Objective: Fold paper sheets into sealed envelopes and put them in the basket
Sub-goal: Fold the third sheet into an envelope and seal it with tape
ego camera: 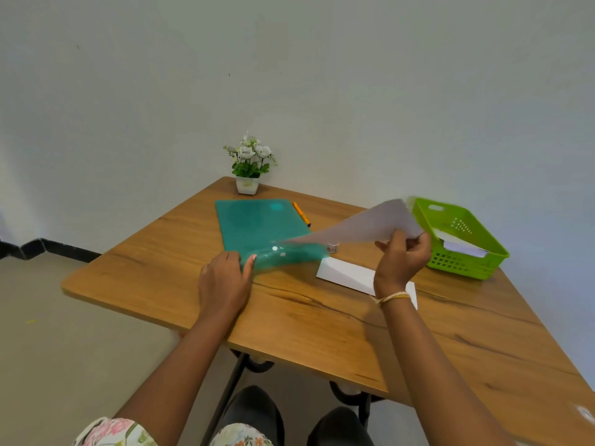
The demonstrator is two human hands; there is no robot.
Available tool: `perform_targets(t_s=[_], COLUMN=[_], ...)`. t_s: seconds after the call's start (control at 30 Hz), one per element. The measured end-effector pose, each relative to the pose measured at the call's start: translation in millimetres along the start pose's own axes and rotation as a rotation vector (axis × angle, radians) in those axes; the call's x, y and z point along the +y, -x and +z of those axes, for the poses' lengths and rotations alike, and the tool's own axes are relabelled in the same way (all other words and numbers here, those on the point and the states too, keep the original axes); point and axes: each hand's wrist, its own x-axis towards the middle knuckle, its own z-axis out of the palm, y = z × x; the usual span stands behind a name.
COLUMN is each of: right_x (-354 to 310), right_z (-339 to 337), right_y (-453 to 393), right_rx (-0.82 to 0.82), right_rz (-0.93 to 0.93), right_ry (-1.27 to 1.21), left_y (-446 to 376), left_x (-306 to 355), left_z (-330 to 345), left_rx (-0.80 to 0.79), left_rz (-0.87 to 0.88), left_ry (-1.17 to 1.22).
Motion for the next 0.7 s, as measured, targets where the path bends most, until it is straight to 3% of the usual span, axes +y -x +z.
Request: perform_targets(t_s=[0.13, 0.3, 0.53, 0.7], right_x=[-15, -8, 43, 69], right_z=[2, 1, -24, -45], right_y=[-15, -8, 26, 43], right_rx=[0.062, -0.072, -0.493, -0.865], right_rz=[-0.025, -0.097, -0.149, -0.21], right_ry=[-0.091, 0.028, 0.414, 0.753], left_y=[-2, 0, -1, -3], left_x=[0, 1, 0, -4], left_z=[-1, 0, 6, 14], left_rx=[0.002, -0.066, -0.188, -0.328], left_rz=[-0.064, -0.082, 0.219, 0.148], left_ry=[-0.01, -0.028, -0.069, -0.164])
